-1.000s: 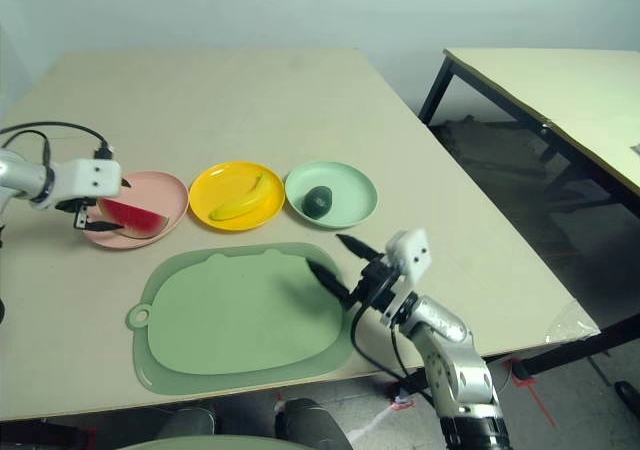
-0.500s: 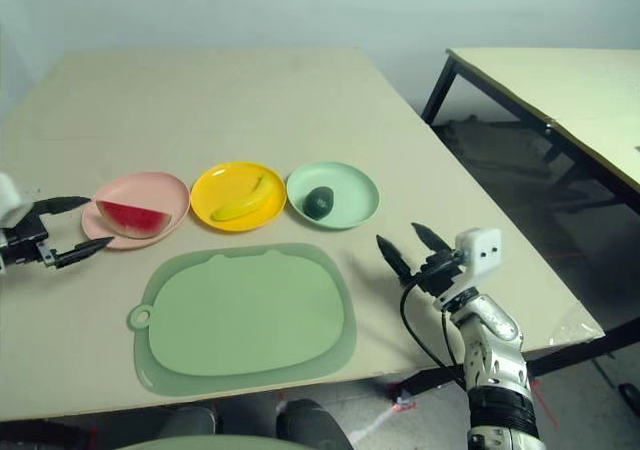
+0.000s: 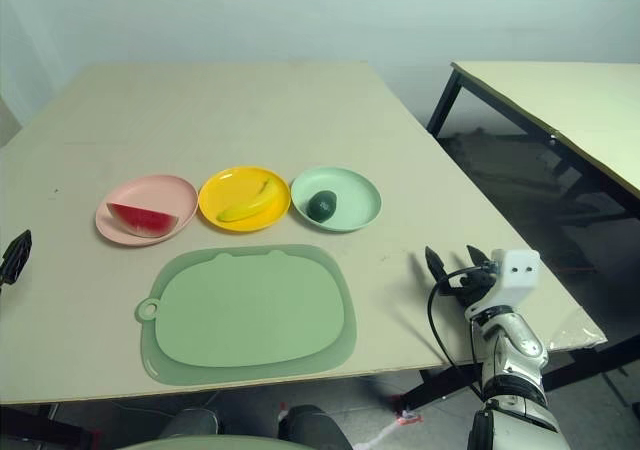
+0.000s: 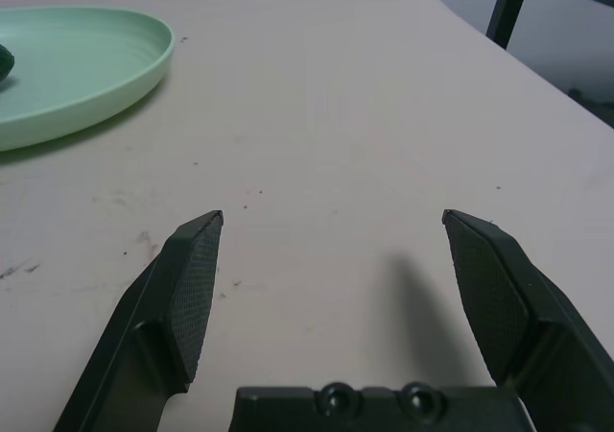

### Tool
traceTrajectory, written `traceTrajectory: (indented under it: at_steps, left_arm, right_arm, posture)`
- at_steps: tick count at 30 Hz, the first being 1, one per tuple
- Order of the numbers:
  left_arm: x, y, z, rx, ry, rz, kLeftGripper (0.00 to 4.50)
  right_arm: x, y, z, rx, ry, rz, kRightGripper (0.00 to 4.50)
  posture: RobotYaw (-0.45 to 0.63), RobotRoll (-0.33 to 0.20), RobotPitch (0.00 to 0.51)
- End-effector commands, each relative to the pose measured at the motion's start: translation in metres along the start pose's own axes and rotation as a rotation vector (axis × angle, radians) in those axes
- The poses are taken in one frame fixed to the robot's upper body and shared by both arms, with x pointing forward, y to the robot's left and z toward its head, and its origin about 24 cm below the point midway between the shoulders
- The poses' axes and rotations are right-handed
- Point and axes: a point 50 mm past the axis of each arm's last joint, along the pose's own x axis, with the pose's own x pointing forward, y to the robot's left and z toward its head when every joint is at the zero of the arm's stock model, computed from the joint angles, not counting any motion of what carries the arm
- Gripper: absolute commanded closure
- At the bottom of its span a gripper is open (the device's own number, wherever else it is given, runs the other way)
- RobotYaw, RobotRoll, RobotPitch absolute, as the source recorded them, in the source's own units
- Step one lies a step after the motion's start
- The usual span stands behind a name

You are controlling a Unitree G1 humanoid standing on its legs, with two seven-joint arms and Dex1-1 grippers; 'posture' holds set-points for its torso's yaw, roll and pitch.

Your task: Place the fruits into color-matched plates.

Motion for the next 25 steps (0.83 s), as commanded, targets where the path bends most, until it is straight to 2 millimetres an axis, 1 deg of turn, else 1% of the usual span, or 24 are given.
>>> traceTrajectory:
  at_steps: [1, 5, 9, 15, 21, 25]
  left_arm:
    - [-0.004, 0.003, -0.014, 0.011, 0.054, 0.0, 0.03]
    - [-0.013, 0.012, -0.027, 0.031, 0.113, -0.006, 0.03]
    - [-0.02, 0.018, -0.035, 0.029, 0.148, -0.003, 0.03]
    - [-0.009, 0.016, -0.027, 0.026, 0.109, -0.011, 0.03]
    - [-0.004, 0.02, -0.028, 0.027, 0.11, -0.008, 0.03]
    - [0.005, 0.012, -0.023, 0.035, 0.098, -0.029, 0.03]
  right_arm:
    - [0.004, 0.004, 0.009, -0.053, -0.053, 0.078, 0.0]
    - [0.005, 0.016, 0.009, -0.105, -0.091, 0.177, 0.0]
    - [0.008, 0.019, 0.011, -0.106, -0.104, 0.176, 0.0]
    - [0.024, 0.022, 0.022, -0.072, -0.142, 0.166, 0.0]
    - [0.026, 0.026, 0.022, -0.041, -0.152, 0.153, 0.0]
    - [0.027, 0.028, 0.024, -0.033, -0.158, 0.157, 0.0]
  posture:
    - [0.14, 0.0, 0.0]
    - [0.15, 0.0, 0.001]
    - [0.17, 0.0, 0.006]
    - [0.19, 0.0, 0.0]
    - [0.19, 0.0, 0.0]
    - [0.2, 0.0, 0.0]
